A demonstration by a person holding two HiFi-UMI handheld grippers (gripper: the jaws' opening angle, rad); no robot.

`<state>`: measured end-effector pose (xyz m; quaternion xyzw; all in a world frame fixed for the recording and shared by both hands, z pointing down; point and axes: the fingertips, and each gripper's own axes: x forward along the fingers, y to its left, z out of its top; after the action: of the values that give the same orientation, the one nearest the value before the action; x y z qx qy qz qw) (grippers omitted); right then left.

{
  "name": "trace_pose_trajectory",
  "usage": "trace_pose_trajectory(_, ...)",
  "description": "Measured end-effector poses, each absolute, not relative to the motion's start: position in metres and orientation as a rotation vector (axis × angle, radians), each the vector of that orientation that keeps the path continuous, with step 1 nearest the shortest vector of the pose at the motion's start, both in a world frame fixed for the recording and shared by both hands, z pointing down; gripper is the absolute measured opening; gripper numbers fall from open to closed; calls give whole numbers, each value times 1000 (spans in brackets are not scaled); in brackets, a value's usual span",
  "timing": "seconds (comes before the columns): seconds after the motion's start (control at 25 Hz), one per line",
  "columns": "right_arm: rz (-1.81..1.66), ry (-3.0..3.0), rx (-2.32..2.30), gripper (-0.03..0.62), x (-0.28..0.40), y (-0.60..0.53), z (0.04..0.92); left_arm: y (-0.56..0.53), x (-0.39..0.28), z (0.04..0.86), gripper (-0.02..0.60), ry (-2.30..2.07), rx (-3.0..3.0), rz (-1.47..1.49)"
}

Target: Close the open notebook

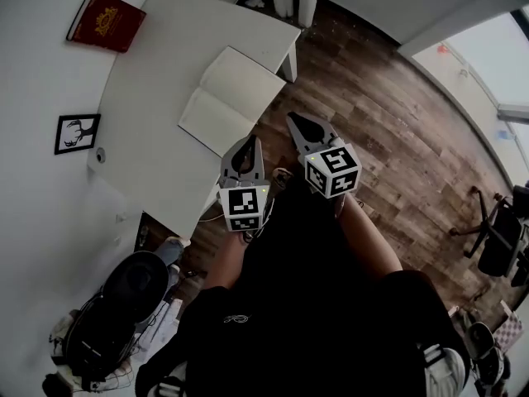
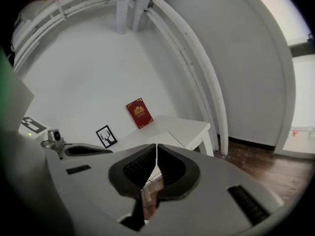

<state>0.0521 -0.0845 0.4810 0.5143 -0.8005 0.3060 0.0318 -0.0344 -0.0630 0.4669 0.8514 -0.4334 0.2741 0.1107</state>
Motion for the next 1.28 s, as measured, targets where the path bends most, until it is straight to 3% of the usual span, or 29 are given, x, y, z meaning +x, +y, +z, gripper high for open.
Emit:
trace_pose_trajectory(0.24, 1107, -2513, 1539, 28, 58, -111, 504, -77, -16, 469, 3, -1304, 2457, 854)
trace_pose_trajectory(0.4, 1259, -2500, 1546, 104, 60, -126, 520, -78, -9, 472, 3, -1296, 2440, 906)
trace_pose_trajectory(0.88, 1761, -2327, 1639, 135, 63, -150, 579, -97, -9, 500, 3, -1298, 2364, 1011)
trace_pose_trajectory(1.28, 1940, -2284, 1609, 143, 65, -170, 602, -104, -14, 513, 3, -1316, 2287, 1071)
